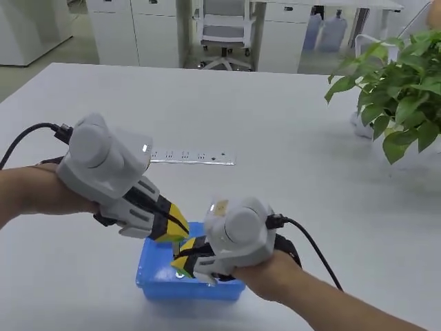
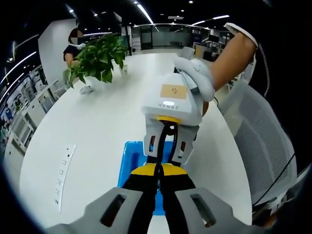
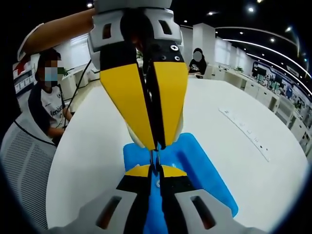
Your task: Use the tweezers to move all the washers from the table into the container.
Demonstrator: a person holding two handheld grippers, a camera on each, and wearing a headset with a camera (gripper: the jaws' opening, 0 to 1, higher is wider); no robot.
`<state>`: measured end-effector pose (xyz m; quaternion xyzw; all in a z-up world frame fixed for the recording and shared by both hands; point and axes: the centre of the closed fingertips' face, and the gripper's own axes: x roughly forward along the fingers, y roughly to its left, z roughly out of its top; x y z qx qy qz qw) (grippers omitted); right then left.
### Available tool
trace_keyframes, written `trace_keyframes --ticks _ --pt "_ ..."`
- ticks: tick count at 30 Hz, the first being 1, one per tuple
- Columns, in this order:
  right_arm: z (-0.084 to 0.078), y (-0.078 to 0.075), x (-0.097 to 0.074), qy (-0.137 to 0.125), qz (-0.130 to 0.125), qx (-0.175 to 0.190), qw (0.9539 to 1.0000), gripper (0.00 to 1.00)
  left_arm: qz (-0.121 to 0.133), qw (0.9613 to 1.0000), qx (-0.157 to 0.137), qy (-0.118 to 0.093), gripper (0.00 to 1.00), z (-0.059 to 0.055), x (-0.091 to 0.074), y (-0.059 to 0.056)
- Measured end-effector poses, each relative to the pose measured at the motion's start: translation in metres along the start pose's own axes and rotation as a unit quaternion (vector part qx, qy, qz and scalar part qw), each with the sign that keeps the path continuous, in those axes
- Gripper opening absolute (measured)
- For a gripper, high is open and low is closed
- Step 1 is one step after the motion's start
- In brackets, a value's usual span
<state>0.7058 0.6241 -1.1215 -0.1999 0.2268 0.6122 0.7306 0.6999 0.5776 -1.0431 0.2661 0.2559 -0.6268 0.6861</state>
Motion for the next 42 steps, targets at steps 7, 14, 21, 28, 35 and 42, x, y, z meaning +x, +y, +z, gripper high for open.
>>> trace_keyframes --ticks 7,14,21,28,35,42 --pt "0.010 0.002 -0.010 -0.010 -0.015 -0.011 0.9998 0.07 0.004 0.9999 0.011 -0.001 0.05 0.011 -0.008 -0.005" --pt "0.018 0.007 -0.022 -0.016 -0.023 -0.020 0.9994 0.06 0.008 0.9997 0.022 -0.005 0.05 0.022 -0.014 -0.012" --pt "0.026 0.012 -0.034 -0.025 -0.031 -0.026 0.9989 0.06 0.013 0.9994 0.031 -0.008 0.05 0.035 -0.021 -0.020" --pt "0.033 0.022 -0.046 -0.040 -0.038 -0.023 0.9982 0.06 0.020 0.9989 0.040 -0.016 0.06 0.047 -0.026 -0.030" --pt "0.031 0.034 -0.053 -0.044 -0.040 -0.021 0.9980 0.06 0.025 0.9985 0.044 -0.019 0.06 0.049 -0.025 -0.044" --pt "0.020 0.048 -0.059 -0.036 -0.041 -0.027 0.9981 0.06 0.021 0.9986 0.040 -0.027 0.06 0.048 -0.019 -0.059"
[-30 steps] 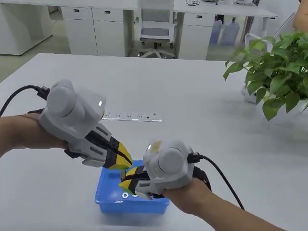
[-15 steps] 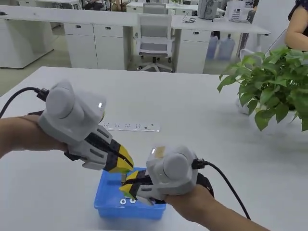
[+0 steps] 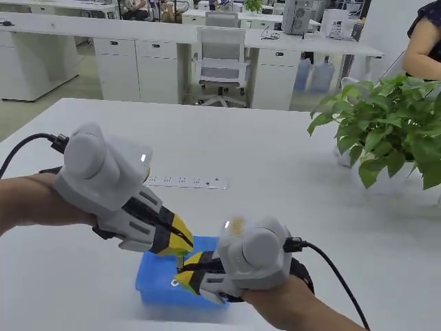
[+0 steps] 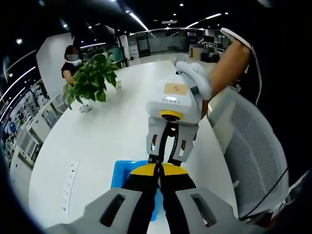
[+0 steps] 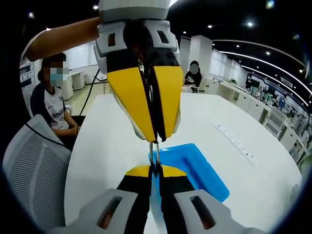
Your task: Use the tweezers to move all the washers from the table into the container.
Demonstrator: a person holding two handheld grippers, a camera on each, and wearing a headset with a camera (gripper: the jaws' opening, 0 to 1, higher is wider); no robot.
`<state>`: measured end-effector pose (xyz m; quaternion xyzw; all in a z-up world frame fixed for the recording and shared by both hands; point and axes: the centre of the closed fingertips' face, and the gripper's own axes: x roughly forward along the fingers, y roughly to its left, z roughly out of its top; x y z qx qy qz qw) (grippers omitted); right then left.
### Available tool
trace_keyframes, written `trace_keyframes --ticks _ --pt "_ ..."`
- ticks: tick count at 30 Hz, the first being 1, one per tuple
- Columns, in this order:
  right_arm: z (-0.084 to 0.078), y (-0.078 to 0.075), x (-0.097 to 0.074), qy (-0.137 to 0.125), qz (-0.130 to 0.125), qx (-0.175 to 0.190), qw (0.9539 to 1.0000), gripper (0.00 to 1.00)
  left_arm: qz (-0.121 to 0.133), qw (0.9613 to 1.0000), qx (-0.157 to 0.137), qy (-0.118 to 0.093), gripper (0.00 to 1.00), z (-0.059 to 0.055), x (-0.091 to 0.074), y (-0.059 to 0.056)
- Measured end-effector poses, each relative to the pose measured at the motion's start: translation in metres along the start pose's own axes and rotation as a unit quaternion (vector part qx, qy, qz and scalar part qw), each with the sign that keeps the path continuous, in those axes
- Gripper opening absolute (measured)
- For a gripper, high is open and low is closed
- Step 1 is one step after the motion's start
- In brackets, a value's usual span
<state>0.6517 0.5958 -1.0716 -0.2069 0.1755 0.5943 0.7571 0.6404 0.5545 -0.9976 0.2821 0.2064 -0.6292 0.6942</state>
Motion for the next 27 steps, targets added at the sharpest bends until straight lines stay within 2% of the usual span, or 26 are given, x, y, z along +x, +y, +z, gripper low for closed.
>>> trace_keyframes --ticks 11,27 --pt "-0.011 0.010 -0.011 0.017 0.001 -0.023 0.9996 0.05 0.002 1.0000 0.003 -0.004 0.06 -0.006 0.001 -0.015" --pt "-0.020 0.014 -0.020 0.033 -0.005 -0.046 0.9984 0.05 0.007 0.9998 0.012 0.012 0.08 -0.017 0.004 -0.021"
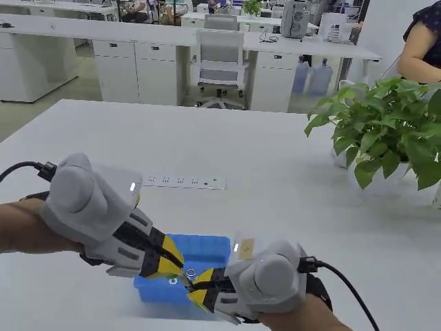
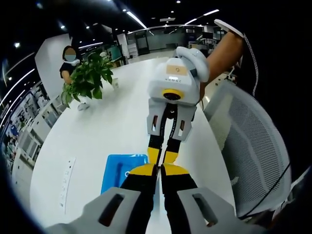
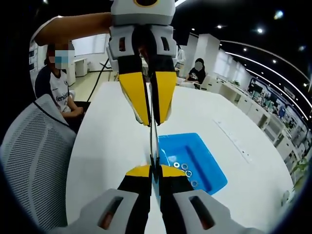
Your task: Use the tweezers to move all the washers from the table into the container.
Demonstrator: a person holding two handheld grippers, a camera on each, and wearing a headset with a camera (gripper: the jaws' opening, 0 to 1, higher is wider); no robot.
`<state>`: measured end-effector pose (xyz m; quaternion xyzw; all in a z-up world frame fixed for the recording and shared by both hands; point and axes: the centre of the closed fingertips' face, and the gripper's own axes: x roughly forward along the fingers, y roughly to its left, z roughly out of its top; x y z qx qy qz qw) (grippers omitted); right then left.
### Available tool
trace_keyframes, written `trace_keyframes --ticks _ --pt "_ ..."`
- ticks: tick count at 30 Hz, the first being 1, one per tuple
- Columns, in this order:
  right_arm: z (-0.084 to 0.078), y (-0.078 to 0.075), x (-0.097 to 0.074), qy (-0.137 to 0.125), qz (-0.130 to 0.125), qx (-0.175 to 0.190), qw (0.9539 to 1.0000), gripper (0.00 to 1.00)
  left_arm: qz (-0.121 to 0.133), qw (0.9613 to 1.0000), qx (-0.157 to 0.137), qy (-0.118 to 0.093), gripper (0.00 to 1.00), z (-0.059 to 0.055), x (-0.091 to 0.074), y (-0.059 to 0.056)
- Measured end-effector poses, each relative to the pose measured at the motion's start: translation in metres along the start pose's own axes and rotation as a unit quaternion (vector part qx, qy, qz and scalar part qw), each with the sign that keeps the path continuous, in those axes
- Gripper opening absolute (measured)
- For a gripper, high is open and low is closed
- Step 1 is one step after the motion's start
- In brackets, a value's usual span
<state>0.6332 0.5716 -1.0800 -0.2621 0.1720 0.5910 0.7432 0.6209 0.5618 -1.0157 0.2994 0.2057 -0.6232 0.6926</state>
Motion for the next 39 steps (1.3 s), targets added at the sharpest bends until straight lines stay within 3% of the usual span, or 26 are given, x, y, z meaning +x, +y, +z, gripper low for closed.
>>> trace_keyframes --ticks 8,21,32,39 --pt "-0.004 0.003 0.000 0.008 0.003 -0.006 0.9999 0.05 -0.002 1.0000 -0.001 0.006 0.07 -0.006 0.000 -0.002" --pt "-0.019 0.014 0.003 0.038 0.013 -0.033 0.9986 0.05 -0.001 0.9995 -0.006 0.032 0.07 -0.033 0.008 -0.014" --pt "-0.025 0.017 0.004 0.051 0.017 -0.038 0.9978 0.05 0.000 0.9987 0.002 0.051 0.08 -0.045 0.015 -0.017" --pt "-0.032 0.020 0.004 0.065 0.023 -0.048 0.9965 0.05 -0.002 0.9979 0.006 0.064 0.07 -0.062 0.023 -0.020"
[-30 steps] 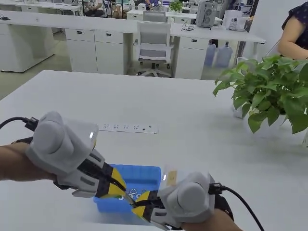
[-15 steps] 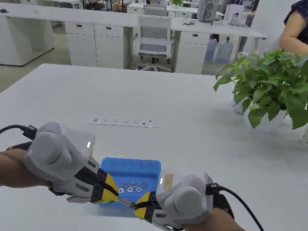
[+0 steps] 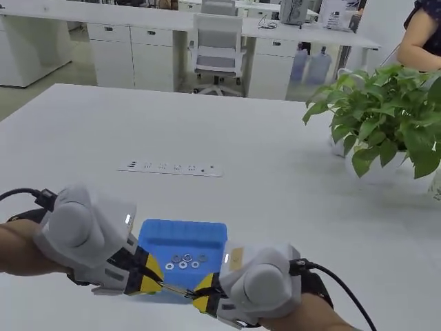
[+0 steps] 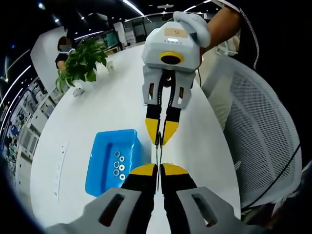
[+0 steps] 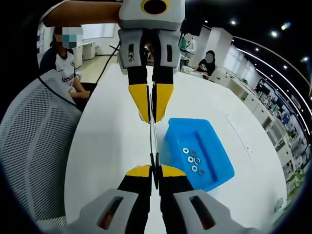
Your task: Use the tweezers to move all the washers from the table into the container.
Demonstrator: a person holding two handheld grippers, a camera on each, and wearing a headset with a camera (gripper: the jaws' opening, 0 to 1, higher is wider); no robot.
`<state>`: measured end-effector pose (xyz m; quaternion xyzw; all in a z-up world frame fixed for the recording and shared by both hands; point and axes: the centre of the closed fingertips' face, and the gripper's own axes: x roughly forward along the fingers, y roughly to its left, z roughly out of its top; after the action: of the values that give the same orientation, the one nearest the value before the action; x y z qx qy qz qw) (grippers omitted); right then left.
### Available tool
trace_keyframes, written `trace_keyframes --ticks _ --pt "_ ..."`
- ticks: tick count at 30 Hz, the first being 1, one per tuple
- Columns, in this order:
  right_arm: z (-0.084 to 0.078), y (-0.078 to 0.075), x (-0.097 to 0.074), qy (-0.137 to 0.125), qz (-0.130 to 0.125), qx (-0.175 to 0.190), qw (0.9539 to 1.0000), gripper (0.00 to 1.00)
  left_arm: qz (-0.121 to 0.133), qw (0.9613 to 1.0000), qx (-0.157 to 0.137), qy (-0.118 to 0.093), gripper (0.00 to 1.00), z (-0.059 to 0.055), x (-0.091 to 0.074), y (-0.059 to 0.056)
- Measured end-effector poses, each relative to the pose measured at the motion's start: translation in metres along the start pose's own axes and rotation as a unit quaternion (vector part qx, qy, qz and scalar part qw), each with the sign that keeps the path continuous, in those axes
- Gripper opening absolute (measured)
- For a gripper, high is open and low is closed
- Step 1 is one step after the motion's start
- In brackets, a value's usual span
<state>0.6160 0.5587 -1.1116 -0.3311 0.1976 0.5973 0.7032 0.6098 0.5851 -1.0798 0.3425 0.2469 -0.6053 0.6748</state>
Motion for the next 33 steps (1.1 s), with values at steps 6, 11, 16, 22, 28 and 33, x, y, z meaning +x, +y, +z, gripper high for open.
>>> trace_keyframes --ticks 6,11,16,22,28,33 --pt "-0.006 0.005 0.004 0.011 0.009 -0.006 0.9999 0.05 -0.002 0.9999 -0.005 0.010 0.07 -0.014 0.010 -0.004" --pt "-0.011 0.008 0.011 0.021 0.020 -0.005 0.9996 0.05 -0.004 0.9998 -0.014 0.014 0.07 -0.024 0.017 -0.006" --pt "-0.017 0.010 0.018 0.029 0.031 0.001 0.9991 0.05 -0.006 0.9995 -0.024 0.018 0.07 -0.032 0.025 -0.008" --pt "-0.026 0.012 0.027 0.042 0.043 0.011 0.9981 0.06 -0.011 0.9990 -0.037 0.024 0.07 -0.043 0.038 -0.008" --pt "-0.033 0.013 0.036 0.056 0.050 0.011 0.9971 0.06 -0.014 0.9984 -0.037 0.041 0.07 -0.054 0.047 -0.009" --pt "-0.038 0.018 0.042 0.064 0.063 0.022 0.9957 0.06 -0.023 0.9973 -0.044 0.054 0.07 -0.064 0.054 -0.013"
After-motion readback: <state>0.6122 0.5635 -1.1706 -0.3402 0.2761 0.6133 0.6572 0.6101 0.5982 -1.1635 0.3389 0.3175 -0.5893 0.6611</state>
